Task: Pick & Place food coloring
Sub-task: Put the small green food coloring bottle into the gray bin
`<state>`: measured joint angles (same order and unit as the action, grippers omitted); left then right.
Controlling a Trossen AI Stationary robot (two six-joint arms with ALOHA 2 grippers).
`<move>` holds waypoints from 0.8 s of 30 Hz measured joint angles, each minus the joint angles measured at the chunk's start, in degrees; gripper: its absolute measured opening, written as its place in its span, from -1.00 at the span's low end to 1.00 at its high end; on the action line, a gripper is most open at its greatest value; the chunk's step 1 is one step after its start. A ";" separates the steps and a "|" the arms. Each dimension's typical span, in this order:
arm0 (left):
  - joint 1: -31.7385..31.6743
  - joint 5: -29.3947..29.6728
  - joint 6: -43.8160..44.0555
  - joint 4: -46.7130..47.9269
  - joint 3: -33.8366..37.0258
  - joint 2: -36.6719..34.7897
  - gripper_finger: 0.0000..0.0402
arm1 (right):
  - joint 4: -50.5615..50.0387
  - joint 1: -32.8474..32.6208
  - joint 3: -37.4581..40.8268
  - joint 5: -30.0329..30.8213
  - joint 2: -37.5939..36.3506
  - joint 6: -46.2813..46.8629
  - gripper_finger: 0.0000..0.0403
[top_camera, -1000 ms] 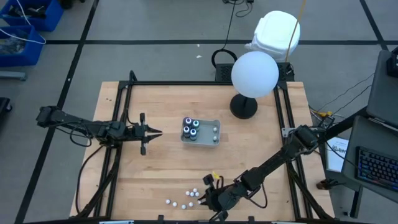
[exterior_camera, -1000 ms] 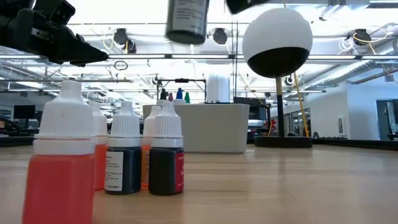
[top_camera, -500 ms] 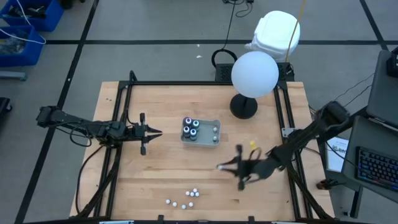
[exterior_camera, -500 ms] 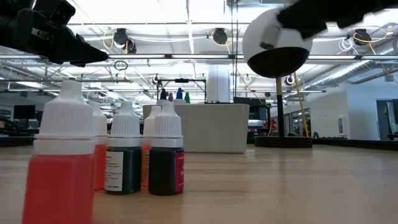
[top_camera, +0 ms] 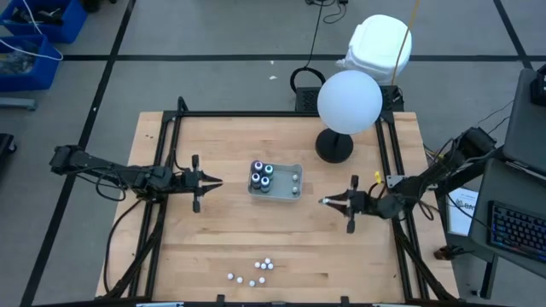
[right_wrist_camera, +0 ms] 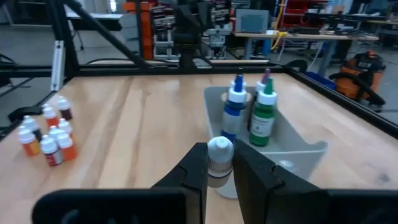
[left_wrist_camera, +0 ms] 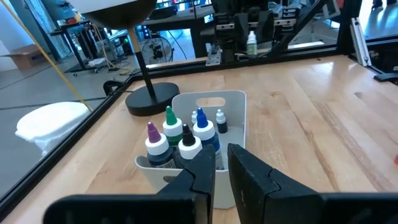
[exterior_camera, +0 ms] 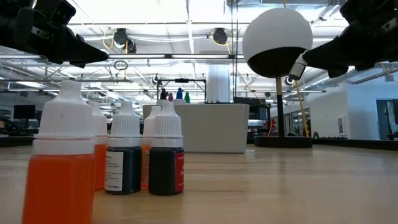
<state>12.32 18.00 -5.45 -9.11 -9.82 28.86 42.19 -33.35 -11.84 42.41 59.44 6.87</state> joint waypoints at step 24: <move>-0.02 -0.01 2.20 0.77 0.00 0.00 -0.75 | -11.48 4.88 0.85 -0.46 -15.80 -2.45 -0.76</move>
<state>12.29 17.98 -3.26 -8.34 -9.82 28.86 30.71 -28.47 -10.98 41.95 43.63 4.43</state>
